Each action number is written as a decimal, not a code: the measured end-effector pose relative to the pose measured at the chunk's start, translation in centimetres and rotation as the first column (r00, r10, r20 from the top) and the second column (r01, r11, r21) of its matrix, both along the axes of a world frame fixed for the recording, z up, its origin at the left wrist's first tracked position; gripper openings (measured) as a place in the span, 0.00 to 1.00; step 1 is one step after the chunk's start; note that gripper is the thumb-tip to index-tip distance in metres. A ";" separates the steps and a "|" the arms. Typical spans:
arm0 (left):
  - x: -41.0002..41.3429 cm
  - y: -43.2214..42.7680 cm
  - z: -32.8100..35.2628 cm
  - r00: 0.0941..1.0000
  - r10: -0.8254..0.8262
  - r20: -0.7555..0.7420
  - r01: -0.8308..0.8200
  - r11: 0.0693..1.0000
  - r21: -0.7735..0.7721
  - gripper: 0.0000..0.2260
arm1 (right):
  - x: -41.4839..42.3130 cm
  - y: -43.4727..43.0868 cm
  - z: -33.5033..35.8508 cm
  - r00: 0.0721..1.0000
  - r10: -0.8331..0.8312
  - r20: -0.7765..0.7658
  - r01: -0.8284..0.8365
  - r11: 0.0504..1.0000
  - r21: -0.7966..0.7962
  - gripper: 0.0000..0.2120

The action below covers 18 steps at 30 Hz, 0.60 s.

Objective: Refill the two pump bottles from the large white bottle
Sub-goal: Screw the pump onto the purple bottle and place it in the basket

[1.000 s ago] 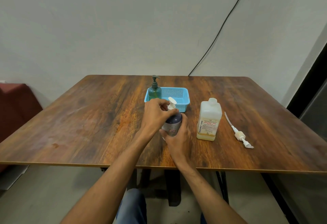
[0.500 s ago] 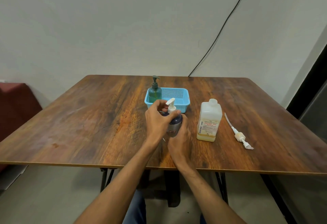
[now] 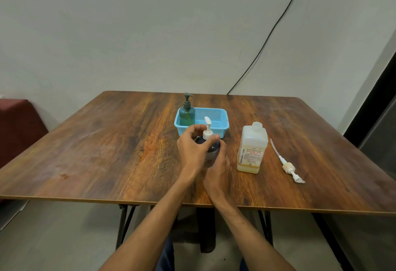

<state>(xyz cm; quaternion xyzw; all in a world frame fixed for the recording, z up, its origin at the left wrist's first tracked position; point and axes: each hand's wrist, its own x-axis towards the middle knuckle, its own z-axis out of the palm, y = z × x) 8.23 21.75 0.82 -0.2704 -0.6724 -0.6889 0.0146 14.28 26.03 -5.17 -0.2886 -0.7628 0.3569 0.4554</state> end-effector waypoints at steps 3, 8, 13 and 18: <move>-0.3 0.2 0.3 0.998 0.016 -0.064 -0.018 0.999 -0.036 0.12 | -0.2 0.0 -0.1 1.000 -0.008 0.010 0.008 1.000 -0.002 0.38; -1.8 -0.3 -0.1 0.976 -0.217 0.030 0.218 0.974 -0.066 0.14 | -0.4 0.1 -0.3 0.999 -0.008 -0.032 0.008 1.000 -0.005 0.36; -0.2 0.0 -0.3 0.997 -0.071 0.037 0.068 0.996 0.060 0.17 | -0.3 0.1 -0.4 1.000 -0.011 -0.006 0.011 1.000 -0.004 0.37; -0.2 0.7 -0.1 0.999 -0.010 -0.042 0.010 1.000 0.007 0.14 | -0.3 0.3 -0.6 1.000 -0.016 0.027 0.015 1.000 0.016 0.37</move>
